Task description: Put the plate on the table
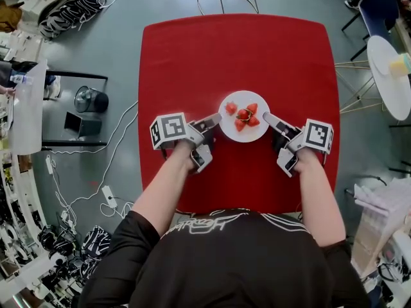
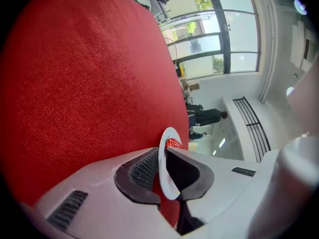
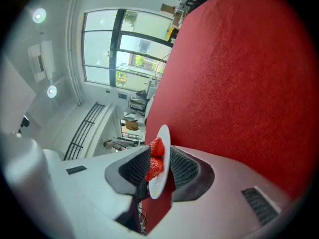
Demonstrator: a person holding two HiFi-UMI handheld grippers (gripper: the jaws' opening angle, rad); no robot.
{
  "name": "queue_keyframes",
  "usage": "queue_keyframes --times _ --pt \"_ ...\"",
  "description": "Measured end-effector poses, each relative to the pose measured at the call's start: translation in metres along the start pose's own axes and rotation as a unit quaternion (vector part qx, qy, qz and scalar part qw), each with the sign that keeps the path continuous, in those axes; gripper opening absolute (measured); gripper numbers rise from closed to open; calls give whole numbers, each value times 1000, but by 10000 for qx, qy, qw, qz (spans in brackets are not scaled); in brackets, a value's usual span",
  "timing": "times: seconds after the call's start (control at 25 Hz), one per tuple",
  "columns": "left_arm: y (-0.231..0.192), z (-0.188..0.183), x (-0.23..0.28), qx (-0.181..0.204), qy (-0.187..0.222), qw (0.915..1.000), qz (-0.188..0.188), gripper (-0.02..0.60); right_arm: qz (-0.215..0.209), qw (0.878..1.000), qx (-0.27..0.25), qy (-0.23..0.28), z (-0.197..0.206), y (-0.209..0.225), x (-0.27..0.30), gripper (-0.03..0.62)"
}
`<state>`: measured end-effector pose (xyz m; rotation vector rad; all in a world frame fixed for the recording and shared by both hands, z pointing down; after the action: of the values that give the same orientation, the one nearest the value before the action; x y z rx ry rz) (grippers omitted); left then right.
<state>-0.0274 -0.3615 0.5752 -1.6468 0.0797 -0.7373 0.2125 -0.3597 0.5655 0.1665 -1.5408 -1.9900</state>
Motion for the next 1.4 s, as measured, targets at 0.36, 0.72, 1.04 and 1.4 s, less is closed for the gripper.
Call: queue_keyframes --times 0.36,0.72,1.04,1.4 --pt "1 0 -15 -52 211 9992 331 103 225 9990 -352 154 -6 -6 -8 160" --pt "8 7 -19 88 117 9985 534 107 554 9966 -538 305 0 -5 -22 169" --pt "9 22 -39 443 2 9978 494 107 1398 9842 -1011 395 11 -11 -44 172" --pt "38 49 -77 2340 82 9720 182 18 1228 9608 -2385 704 53 -74 -58 137"
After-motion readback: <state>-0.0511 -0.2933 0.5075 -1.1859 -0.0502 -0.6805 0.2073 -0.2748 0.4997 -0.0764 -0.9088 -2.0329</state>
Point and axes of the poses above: the fingertips, and each gripper's own axes: x forward along the fingers, y to its right, z out of its underside, the point moved 6 cm from there along -x, backward along the fingers, and after that the axes turned 5 degrees about -x, right-handed, at the moved point
